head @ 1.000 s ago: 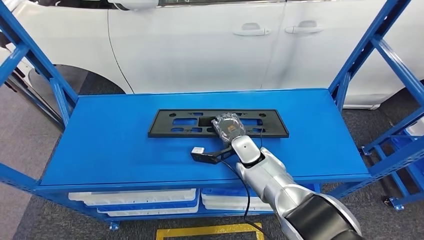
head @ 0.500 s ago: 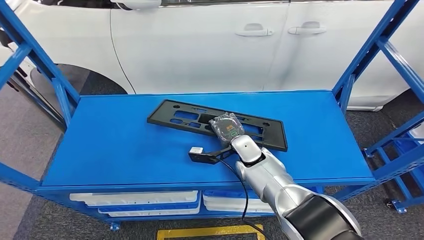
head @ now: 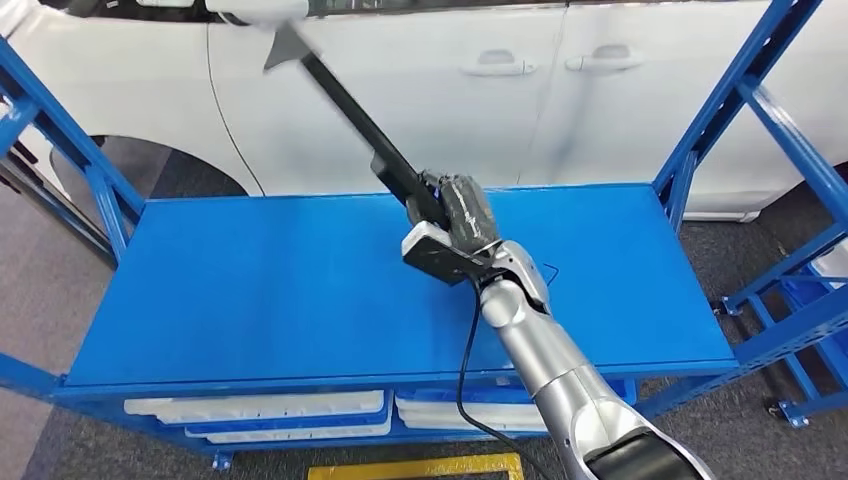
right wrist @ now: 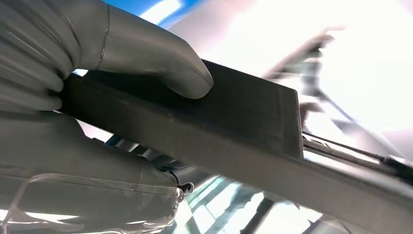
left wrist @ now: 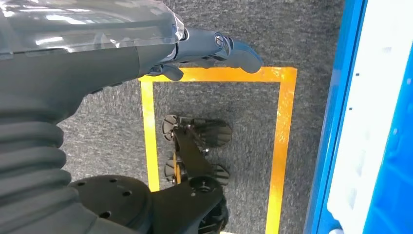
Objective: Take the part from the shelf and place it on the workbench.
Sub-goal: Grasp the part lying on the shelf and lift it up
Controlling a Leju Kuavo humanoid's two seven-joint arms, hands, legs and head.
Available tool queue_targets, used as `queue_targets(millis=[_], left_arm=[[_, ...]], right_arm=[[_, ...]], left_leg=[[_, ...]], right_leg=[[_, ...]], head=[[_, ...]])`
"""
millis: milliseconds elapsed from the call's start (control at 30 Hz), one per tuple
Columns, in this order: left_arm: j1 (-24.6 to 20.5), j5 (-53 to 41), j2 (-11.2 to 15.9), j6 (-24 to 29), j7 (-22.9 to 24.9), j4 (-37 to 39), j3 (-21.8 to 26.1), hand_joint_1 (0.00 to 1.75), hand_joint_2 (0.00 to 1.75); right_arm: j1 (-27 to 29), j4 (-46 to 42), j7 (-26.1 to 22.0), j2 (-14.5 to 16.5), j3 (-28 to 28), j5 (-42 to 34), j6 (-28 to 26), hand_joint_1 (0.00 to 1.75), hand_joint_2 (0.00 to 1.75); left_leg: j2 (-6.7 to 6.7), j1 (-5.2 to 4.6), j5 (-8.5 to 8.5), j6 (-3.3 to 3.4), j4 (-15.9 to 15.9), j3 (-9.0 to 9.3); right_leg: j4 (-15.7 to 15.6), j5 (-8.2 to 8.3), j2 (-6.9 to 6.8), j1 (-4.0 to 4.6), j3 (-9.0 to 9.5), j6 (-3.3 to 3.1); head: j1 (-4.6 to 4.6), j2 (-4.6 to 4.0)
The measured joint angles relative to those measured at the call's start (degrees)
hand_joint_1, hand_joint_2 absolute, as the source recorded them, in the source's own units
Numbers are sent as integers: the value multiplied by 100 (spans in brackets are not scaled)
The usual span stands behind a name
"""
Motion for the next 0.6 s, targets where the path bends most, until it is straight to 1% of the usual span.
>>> queue_targets(millis=[33, 67, 100, 133, 167, 200, 233, 267, 300, 333, 367, 400, 433, 467, 500, 567, 600], left_arm=[[9, -1, 2, 4, -3, 0, 15, 0, 175], [19, 2, 3, 7, -1, 0, 32, 0, 175], [28, 8, 4, -2, 4, 0, 55, 0, 175], [33, 21, 4, -26, 8, 0, 83, 0, 175], [35, 45, 4, -62, 8, 0, 117, 0, 175], [38, 74, 5, -109, 6, 0, 154, 0, 175], [42, 101, 7, -155, 5, 0, 193, 0, 175], [46, 120, 10, -190, 9, 0, 230, 0, 175], [49, 132, 13, -216, 27, 0, 264, 0, 175], [50, 136, 15, -231, 54, 0, 295, 0, 175], [50, 136, 17, -223, 89, 0, 325, 0, 175], [50, 130, 17, -190, 128, 0, 351, 0, 175], [50, 114, 17, -142, 165, 0, 375, 0, 175], [50, 94, 17, -83, 203, 0, 395, 0, 175], [52, 66, 18, -28, 246, 0, 409, 0, 175], [55, 12, 20, 45, 324, 0, 422, 0, 175], [54, -17, 25, 70, 359, 0, 426, 0, 175]], right_arm=[[142, -384, -194, -25, -11, -458, 214, 175, 175], [286, -763, -389, -48, -14, -914, 435, 175, 175], [449, -1174, -583, -77, -14, -1411, 688, 175, 175], [630, -1606, -762, -109, -13, -1908, 983, 175, 175], [827, -2064, -925, -148, -3, -2394, 1333, 175, 175], [1027, -2537, -1045, -191, 19, -2849, 1754, 175, 175], [1222, -2981, -1134, -228, 48, -3222, 2194, 175, 175], [1405, -3375, -1182, -256, 78, -3496, 2608, 175, 175], [1591, -3747, -1189, -273, 106, -3689, 2987, 175, 175], [1767, -4073, -1189, -278, 132, -3800, 3276, 175, 175], [1924, -4381, -1189, -279, 163, -3865, 3512, 175, 175], [2056, -4664, -1189, -272, 195, -3898, 3701, 175, 175], [2160, -4904, -1189, -256, 224, -3906, 3830, 175, 175], [2256, -5100, -1189, -230, 250, -3893, 3913, 175, 175], [2347, -5260, -1189, -201, 277, -3844, 3921, 175, 175], [2498, -5488, -1189, -164, 353, -3684, 3777, 175, 175], [2547, -5579, -1189, -160, 402, -3598, 3647, 175, 175]], left_leg=[[-4, -16, -22, 24, -21, 9], [-8, -10, -20, 57, -32, 4], [-8, 1, -13, 89, -49, 11], [-9, 14, -9, 127, -65, 24], [-10, 28, -5, 162, -82, 38], [-9, 28, -10, 188, -87, 47], [-9, 24, -21, 208, -85, 52], [-8, 20, -32, 215, -82, 58], [-6, 16, -40, 219, -76, 66], [-6, 16, -49, 215, -69, 75], [-8, 16, -60, 208, -57, 86], [-12, 16, -74, 196, -41, 97], [-16, 7, -94, 175, -21, 99], [-19, -2, -113, 151, -1, 97], [-20, -11, -126, 121, 12, 93], [-16, -16, -127, 56, 9, 93], [-13, -10, -137, 25, 12, 96]], right_leg=[[1, 0, -2, 5, -11, 27], [-2, -4, -3, 3, -12, 58], [19, -32, -5, -1, -11, 91], [110, -110, -9, -4, -42, 121], [314, -244, -11, -8, -126, 149], [637, -424, -13, -21, -272, 170], [1045, -617, -15, -28, -475, 188], [1427, -757, -16, -37, -673, 202], [1662, -800, -17, -47, -807, 211], [1688, -737, -19, -54, -838, 213], [1464, -567, -19, -60, -743, 206], [1074, -348, -20, -63, -560, 188], [666, -175, -19, -55, -364, 165], [343, -48, -18, -47, -213, 140], [166, 5, -14, -35, -133, 115], [106, 21, -5, -20, -119, 68], [85, 42, -7, -29, -118, 34]], head=[[0, 1], [0, 1], [1, 1], [1, 1], [1, 1], [1, 1], [1, 1], [1, 1], [1, 1], [1, 1], [1, 1], [1, 1], [1, 0], [1, 0], [1, 0], [1, 1], [1, 1]])
